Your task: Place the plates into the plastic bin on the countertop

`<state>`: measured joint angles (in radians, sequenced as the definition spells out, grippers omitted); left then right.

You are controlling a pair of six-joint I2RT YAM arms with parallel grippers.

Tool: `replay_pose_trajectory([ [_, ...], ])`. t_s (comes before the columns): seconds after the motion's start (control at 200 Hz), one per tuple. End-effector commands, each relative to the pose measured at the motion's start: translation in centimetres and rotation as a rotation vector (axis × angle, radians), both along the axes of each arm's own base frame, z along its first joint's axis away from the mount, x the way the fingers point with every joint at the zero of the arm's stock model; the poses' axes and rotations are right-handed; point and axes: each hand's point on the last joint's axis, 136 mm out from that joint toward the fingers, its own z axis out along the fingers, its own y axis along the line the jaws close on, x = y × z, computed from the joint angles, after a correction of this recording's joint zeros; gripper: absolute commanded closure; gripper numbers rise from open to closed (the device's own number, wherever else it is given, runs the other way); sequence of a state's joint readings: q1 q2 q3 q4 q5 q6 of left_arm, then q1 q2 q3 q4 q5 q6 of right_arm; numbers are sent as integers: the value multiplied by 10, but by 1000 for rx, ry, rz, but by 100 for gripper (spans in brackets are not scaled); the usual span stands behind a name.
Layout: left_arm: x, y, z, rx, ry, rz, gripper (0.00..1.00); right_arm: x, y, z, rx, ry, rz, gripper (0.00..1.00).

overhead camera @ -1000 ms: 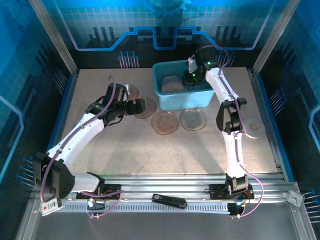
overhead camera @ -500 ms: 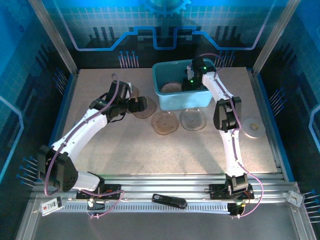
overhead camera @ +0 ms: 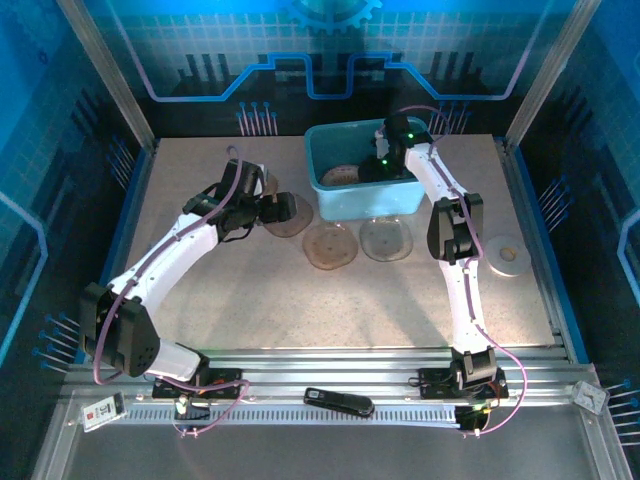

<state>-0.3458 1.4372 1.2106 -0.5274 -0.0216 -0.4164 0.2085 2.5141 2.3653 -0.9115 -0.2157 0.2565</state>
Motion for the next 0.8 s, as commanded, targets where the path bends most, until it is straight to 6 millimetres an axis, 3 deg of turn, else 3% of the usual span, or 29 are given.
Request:
replay_pose_trajectory([
  [0.0, -1, 1, 6, -15, 3, -6, 10, 6, -6, 31, 2, -60, -10, 42],
  [0.255, -13, -2, -12, -50, 63, -2, 10, -4, -11, 85, -30, -150, -25, 29],
  [0.285, -15, -3, -16, -57, 79, 0, 9, -6, -11, 84, -39, -148, -26, 27],
  [0.32, -17, -3, -21, -65, 98, 4, 9, -10, -11, 103, -42, -183, -24, 24],
  [0.495, -30, -4, -47, -104, 182, 58, 10, -30, -17, 140, -111, -266, -41, 16],
  [0.795, -45, -23, -86, -139, 302, 112, 11, -90, -31, 191, -103, -418, -101, 14],
])
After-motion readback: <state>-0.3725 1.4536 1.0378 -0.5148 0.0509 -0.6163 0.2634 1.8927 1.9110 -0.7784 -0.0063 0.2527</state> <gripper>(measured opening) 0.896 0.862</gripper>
